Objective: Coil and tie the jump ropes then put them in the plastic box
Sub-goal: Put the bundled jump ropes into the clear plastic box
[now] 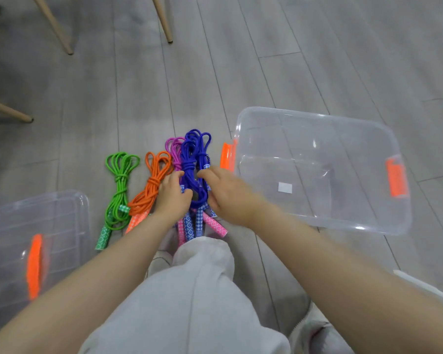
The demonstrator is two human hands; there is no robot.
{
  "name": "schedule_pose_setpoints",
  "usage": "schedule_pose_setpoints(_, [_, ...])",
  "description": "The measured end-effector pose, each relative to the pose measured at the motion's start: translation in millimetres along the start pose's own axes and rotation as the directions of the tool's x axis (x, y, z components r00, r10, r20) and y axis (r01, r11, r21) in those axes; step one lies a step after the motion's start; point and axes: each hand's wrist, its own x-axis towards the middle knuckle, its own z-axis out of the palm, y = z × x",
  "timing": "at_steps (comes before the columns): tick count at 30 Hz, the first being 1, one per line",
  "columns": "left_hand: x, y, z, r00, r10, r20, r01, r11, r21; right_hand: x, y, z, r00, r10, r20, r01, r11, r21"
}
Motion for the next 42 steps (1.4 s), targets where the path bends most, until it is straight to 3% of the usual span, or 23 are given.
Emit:
schedule_pose_setpoints(3, [11,-34,7,0.989,-0.078,0.124,0.079,0.997,-0.005,27,-16,26,0.991,0.056,0.123,-0.064,0.996,0.060])
schedule_pose_setpoints(6, [15,-49,14,0.981,-0.108,0.161,0.116,0.992,-0.042,45,-15,54,0.917,0.320,0.240,-0.360,0.922,0.145])
schedule_pose_setpoints(9, [21,-55,18,0.989,-0.090,0.118,0.106,0.984,-0.146,53,-4,87,0.813,0.523,0.254,-0.576,0.786,0.223])
schedule_pose_setpoints(12, [26,-59,18,0.987,-0.109,0.121,0.134,0.966,-0.223,56,3,112,0.768,0.596,0.234,-0.639,0.735,0.227])
schedule_pose_setpoints(15, [28,-61,15,0.981,-0.138,0.138,0.176,0.928,-0.327,59,4,126,0.744,0.646,0.173,-0.667,0.698,0.262])
schedule_pose_setpoints(20, [32,-62,6,0.953,-0.230,0.197,0.299,0.817,-0.492,66,3,139,0.679,0.690,0.252,-0.732,0.607,0.309])
schedule_pose_setpoints(26, [29,-57,3,0.924,-0.244,0.293,0.376,0.713,-0.591,75,7,139,0.616,0.752,0.235,-0.774,0.522,0.359])
schedule_pose_setpoints(30, [20,-48,1,0.906,-0.208,0.368,0.412,0.634,-0.654,75,4,136,0.594,0.780,0.199,-0.734,0.423,0.532])
schedule_pose_setpoints(34, [15,-48,-2,0.926,-0.244,0.288,0.377,0.616,-0.691,70,1,132,0.572,0.785,0.238,-0.657,0.265,0.706])
schedule_pose_setpoints(40, [8,-36,-18,0.926,-0.265,0.270,0.378,0.624,-0.684,53,-7,103,0.657,0.707,0.263,-0.557,0.220,0.801])
schedule_pose_setpoints(42, [5,-23,-23,0.913,-0.261,0.313,0.408,0.550,-0.729,46,-16,94,0.716,0.649,0.257,-0.535,0.273,0.800])
